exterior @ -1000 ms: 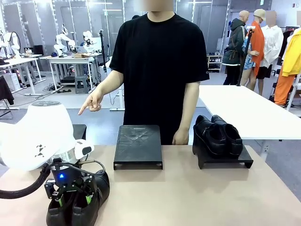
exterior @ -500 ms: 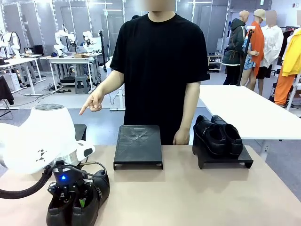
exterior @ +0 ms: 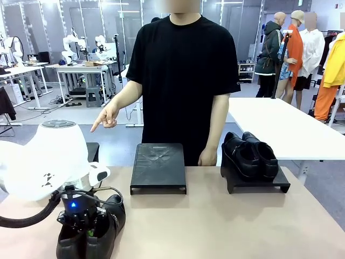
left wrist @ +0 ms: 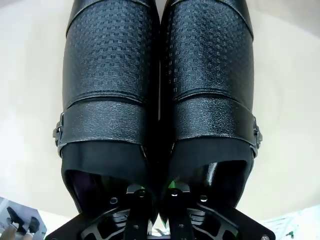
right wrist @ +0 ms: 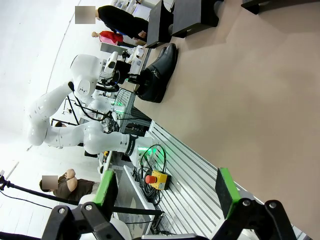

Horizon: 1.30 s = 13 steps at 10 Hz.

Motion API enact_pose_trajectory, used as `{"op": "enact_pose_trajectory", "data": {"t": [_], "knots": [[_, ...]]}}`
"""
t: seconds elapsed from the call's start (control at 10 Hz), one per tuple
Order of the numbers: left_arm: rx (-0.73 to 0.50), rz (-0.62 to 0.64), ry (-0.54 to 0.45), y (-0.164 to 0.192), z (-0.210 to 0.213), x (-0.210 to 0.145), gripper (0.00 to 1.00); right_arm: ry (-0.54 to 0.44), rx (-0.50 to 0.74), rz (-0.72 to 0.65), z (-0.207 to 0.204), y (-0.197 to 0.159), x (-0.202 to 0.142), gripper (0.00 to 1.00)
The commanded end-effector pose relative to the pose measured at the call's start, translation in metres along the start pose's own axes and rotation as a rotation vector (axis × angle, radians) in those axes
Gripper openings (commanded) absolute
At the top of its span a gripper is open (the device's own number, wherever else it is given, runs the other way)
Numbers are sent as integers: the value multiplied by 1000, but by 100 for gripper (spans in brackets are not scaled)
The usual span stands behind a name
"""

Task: Place the shoes on the stand as instructed by the person.
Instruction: Pick up another pair of Shoes and place it on the Shoes Stand indicated by the person.

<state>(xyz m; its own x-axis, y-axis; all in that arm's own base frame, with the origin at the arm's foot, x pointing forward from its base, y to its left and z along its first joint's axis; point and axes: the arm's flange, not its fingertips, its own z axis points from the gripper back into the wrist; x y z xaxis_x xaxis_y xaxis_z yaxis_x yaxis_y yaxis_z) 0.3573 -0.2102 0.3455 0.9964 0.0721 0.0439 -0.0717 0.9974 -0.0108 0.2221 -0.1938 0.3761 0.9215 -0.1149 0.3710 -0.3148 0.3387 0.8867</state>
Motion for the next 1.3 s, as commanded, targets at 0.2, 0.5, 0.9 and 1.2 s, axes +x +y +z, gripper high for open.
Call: {"op": "enact_pose_trajectory", "data": {"t": [0.2, 0.5, 0.9, 1.2], "knots": [[27, 1, -116, -6, 61, -29, 0, -9, 7, 8, 0, 5, 0, 100], [28, -11, -153, -2, 97, -37, 0, -9, 7, 8, 0, 5, 0, 100], [12, -23, -146, -1, 95, -41, 0, -9, 7, 8, 0, 5, 0, 100], [12, -23, -146, -1, 95, -41, 0, -9, 7, 8, 0, 5, 0, 100]]}}
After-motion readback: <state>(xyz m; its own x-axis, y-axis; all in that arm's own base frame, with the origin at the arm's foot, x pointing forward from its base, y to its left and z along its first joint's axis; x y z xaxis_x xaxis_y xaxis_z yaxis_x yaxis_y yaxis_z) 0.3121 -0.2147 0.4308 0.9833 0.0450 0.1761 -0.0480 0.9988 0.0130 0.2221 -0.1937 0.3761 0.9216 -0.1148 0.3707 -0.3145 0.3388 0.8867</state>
